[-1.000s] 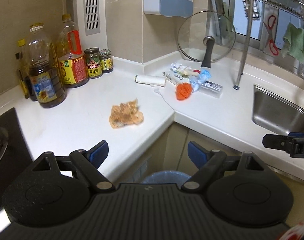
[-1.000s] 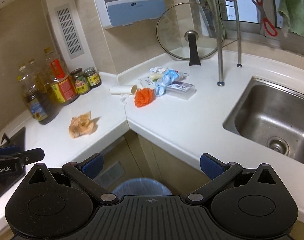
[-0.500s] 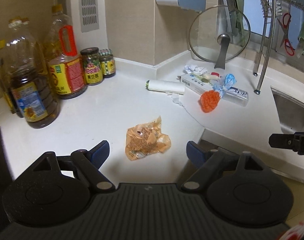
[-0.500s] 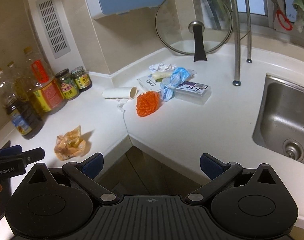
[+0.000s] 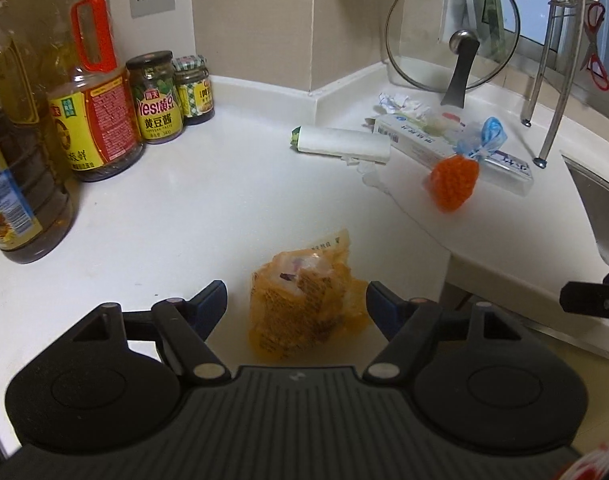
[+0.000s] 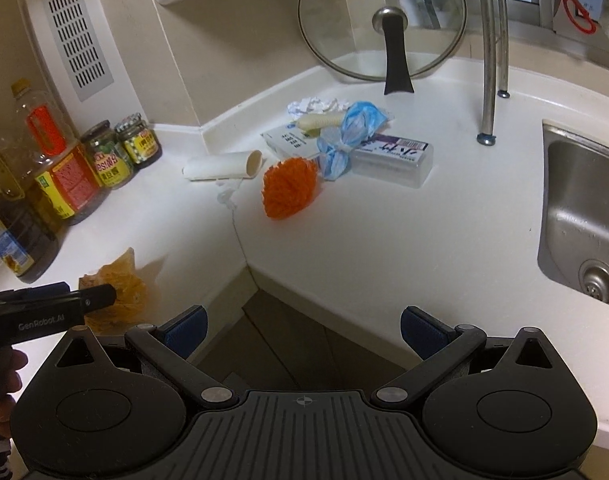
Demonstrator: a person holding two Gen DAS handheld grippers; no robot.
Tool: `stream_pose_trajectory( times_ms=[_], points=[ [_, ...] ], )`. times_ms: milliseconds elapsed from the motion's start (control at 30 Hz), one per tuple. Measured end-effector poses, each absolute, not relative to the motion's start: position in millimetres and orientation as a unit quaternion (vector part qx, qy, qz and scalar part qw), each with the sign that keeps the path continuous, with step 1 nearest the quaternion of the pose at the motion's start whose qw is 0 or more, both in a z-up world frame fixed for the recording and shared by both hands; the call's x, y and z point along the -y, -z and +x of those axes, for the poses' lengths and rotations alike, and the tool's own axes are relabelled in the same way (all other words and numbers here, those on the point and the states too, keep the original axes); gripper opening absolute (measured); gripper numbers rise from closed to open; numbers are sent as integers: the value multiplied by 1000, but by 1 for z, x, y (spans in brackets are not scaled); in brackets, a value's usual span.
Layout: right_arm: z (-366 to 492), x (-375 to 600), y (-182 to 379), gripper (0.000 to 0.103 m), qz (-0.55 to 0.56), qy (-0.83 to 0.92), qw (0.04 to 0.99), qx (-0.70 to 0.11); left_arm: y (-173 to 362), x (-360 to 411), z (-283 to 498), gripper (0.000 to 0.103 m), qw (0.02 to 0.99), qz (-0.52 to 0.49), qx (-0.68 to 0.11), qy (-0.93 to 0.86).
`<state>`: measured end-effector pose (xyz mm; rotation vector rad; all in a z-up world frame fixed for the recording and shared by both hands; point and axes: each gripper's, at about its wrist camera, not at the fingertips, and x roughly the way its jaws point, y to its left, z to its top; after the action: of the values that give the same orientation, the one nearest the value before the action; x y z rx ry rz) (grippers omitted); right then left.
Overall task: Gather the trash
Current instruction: 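Move the left tool to the tan wrapper and close on it while the right tool approaches the orange scrubber, then close the right gripper on the orange mesh scrubber and lift it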
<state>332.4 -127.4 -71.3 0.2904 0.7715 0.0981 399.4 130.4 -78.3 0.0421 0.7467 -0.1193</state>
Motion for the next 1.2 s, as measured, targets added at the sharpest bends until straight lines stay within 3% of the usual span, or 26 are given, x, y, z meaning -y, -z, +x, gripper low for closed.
stream_pose_trajectory(
  times_ms=[167,233,833,1100,1200],
  points=[
    [339,125,75,103,139,-46,914,-379,84,-131,410,72,926,21,-371,64],
    [343,125,76,103,140,-44,913,-380,86,-131,413,64,925,22,-373,67],
    [377,120,77,103,139,-49,920,-362,85,-131,427,33,930,38,-356,80],
    [396,119,77,102,131,-60,930,-338,71,-139,443,31,940,32,-332,66],
    [406,118,77,91,126,-70,932,-331,65,-142,451,31,944,27,-324,59]
  ],
)
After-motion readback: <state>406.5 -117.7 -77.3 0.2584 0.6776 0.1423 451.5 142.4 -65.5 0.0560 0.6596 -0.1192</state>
